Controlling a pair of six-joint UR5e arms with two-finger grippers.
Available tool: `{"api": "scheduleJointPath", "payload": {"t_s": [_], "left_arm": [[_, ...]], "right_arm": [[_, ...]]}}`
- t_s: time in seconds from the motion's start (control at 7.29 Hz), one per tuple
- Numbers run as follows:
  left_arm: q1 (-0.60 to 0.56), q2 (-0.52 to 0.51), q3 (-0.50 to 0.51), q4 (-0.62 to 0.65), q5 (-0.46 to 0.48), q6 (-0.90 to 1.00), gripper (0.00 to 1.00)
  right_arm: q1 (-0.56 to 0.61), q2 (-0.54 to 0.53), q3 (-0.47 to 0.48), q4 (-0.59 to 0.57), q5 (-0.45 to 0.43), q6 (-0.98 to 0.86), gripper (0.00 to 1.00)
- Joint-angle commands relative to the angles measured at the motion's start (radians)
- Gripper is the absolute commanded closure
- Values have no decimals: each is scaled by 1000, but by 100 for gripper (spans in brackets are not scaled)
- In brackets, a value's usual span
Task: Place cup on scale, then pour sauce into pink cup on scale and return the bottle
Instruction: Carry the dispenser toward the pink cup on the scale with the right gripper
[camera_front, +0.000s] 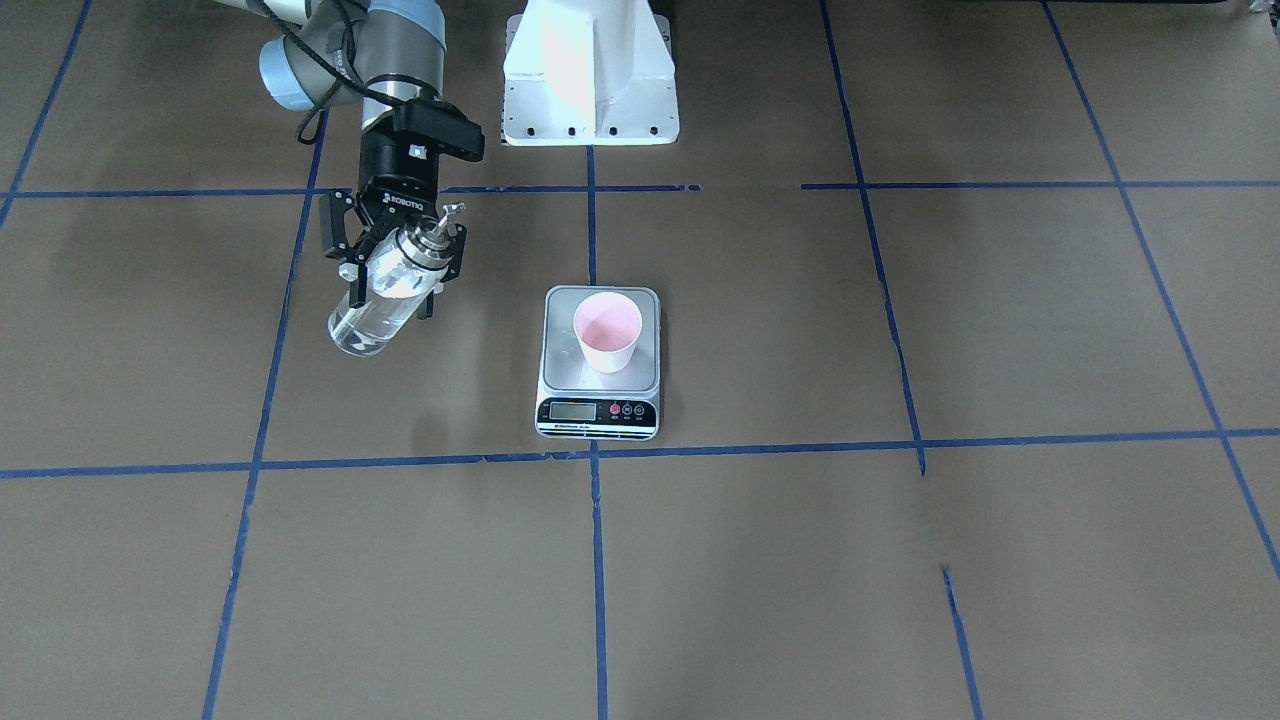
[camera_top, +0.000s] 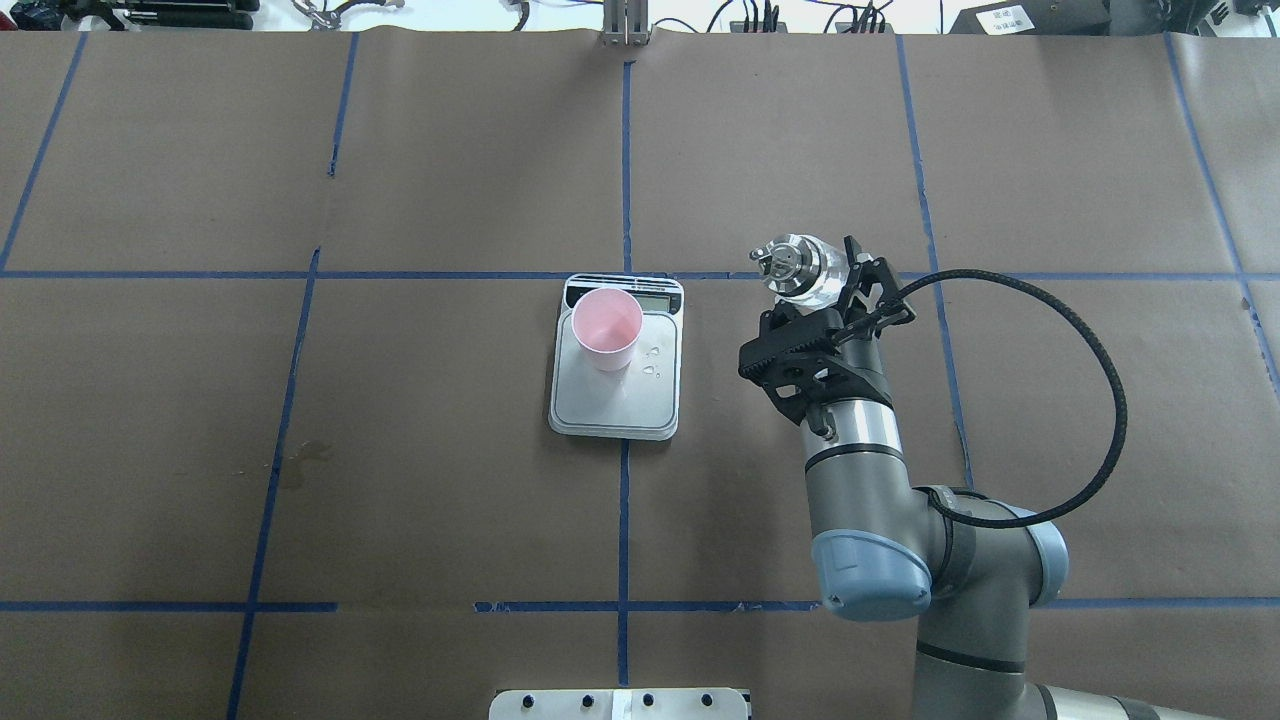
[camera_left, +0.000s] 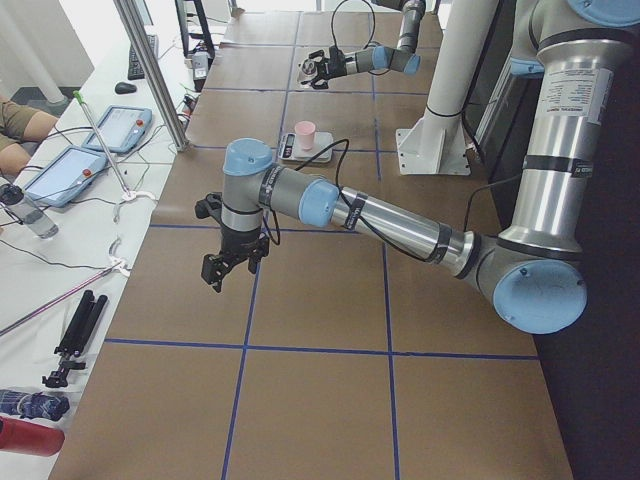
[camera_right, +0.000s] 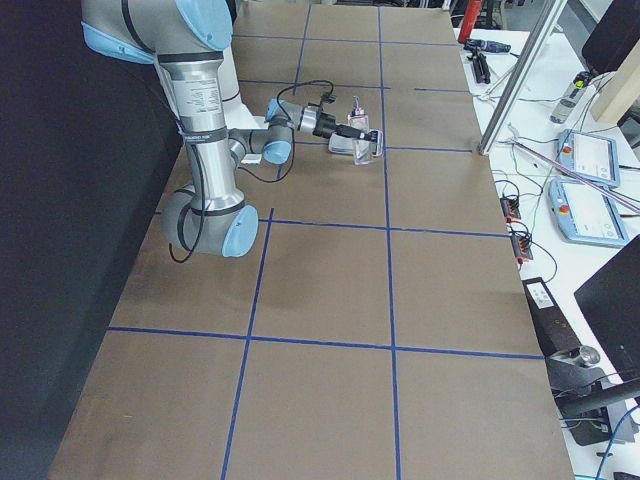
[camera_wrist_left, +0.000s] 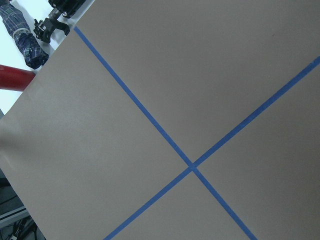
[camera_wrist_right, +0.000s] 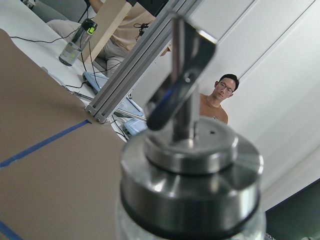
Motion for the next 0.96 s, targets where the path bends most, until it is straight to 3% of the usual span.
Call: {"api": "scheduleJointPath", "payload": {"t_s": [0.0, 0.27, 0.82], "left_arm": [[0, 12, 29, -7, -2, 10, 0], [-2, 14, 50, -7, -2, 1, 0], [-14, 14, 66, -7, -2, 1, 0]], "right_arm": [[-13, 13, -41, -6, -24, -3, 100], [-17, 137, -163, -98, -65, -4, 100], [-19, 183, -170, -313, -81, -55, 100]]}}
